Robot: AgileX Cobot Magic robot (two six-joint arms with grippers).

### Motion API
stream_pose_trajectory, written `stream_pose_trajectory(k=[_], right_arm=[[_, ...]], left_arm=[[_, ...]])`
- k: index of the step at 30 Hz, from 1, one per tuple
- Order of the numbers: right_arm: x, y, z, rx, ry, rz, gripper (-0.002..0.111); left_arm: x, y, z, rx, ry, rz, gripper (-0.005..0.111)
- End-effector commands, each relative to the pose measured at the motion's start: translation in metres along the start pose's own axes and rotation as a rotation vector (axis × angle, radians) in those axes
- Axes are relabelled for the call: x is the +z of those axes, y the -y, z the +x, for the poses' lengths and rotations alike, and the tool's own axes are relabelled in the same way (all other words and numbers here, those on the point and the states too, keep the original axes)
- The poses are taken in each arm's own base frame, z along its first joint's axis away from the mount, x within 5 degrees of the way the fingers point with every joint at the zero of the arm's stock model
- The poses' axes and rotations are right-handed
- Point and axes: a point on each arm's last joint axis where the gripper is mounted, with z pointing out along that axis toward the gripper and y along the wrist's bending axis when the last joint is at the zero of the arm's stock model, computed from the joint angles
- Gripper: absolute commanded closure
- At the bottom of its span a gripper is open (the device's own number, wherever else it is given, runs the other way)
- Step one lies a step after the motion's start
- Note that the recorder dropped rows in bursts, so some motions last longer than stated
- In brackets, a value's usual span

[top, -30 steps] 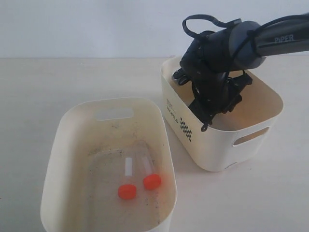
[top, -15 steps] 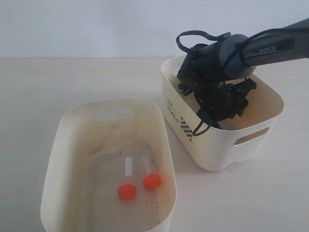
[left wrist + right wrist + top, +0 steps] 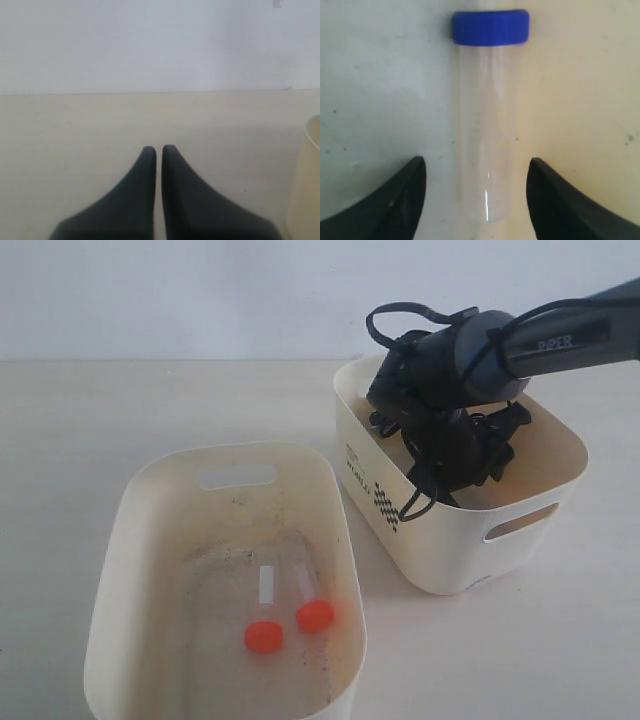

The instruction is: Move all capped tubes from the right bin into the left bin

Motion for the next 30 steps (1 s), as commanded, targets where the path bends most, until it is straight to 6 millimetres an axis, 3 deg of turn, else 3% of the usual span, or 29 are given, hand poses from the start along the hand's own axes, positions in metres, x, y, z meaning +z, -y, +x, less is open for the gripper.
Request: stream_pose_trajectory(k=[1,9,13,17,18,22,30], right_arm=[[0.0064,-0.0108,0.0007,0.006,-0.007,-0.086,0.050],[0.0057,-0.0168,0.0015,0.004,-0.016,-0.152,0.051],[0.0058,-0.0160,0.0011,-0.004,-0.011,-0.143,0.074],[0.0059,-0.0156,-0.0001,-0.011,0.002,-0.138,0.074],[0.0059,-0.0156,-0.0001,-0.011,0.003,-0.138,0.072],[0.0054,-0.0142,0.0003,-0.023,-0.001,-0.127,0.042],[0.0058,-0.0086,0.0042,-0.050,-0.043,-0.067,0.039]], left_arm=[[0.0000,0.0001,-0.0017,-0.016,0.007,0.001,0.102],[0.0000,0.0001,-0.0017,-0.016,0.007,0.001,0.102],[0.0000,0.0001,-0.0017,-0.016,0.007,0.001,0.102],[0.0000,0.0001,-0.0017,-0.016,0.007,0.001,0.102],[0.0000,0.0001,-0.0017,-0.016,0.007,0.001,0.102],[0.0000,0.0001,-0.0017,-0.016,0.007,0.001,0.102],[0.0000,0.0001,-0.0017,-0.016,0.007,0.001,0.102]])
